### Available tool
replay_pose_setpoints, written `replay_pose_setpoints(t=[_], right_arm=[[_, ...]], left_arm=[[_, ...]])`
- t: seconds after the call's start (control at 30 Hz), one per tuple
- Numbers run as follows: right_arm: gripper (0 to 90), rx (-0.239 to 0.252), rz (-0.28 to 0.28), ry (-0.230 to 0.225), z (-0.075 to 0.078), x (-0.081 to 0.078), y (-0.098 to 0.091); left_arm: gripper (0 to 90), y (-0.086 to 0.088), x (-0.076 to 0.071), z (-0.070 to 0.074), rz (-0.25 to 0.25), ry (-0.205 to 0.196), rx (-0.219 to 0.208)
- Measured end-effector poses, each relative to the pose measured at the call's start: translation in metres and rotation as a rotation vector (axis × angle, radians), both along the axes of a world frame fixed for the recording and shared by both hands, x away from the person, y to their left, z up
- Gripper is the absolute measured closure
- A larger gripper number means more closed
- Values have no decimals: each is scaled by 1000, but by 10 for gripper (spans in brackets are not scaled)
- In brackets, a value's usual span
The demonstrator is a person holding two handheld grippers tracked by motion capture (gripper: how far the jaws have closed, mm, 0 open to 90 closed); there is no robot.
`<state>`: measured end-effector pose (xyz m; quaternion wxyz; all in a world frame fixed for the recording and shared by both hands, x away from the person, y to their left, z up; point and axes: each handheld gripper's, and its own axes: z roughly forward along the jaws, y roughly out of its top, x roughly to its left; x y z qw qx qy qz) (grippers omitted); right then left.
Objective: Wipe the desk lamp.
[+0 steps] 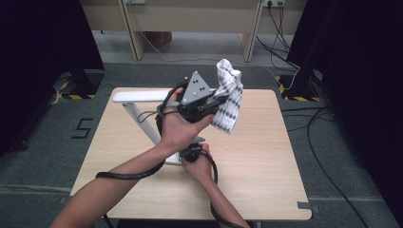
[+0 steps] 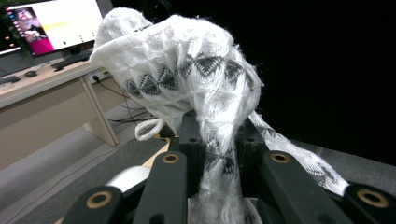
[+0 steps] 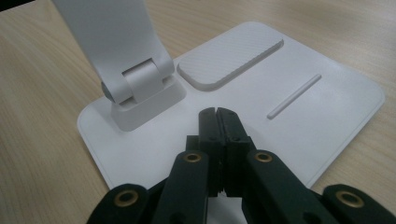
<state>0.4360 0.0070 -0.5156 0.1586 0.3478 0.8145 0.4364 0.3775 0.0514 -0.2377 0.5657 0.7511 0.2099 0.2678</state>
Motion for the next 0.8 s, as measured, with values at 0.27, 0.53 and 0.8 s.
replay_pose_setpoints(t=[0.27,0.53,0.8], right_arm=[[869,-10,-1,3,1,-1,1],[872,-6,1,3,0,-1,0],[876,-10,0,4,1,-1,0]], left_arm=[[770,-3,-9,-15,-33,4,6],[771,-2,-8,-33,-31,36,21],[772,13,-6,-44,0,60,-6]])
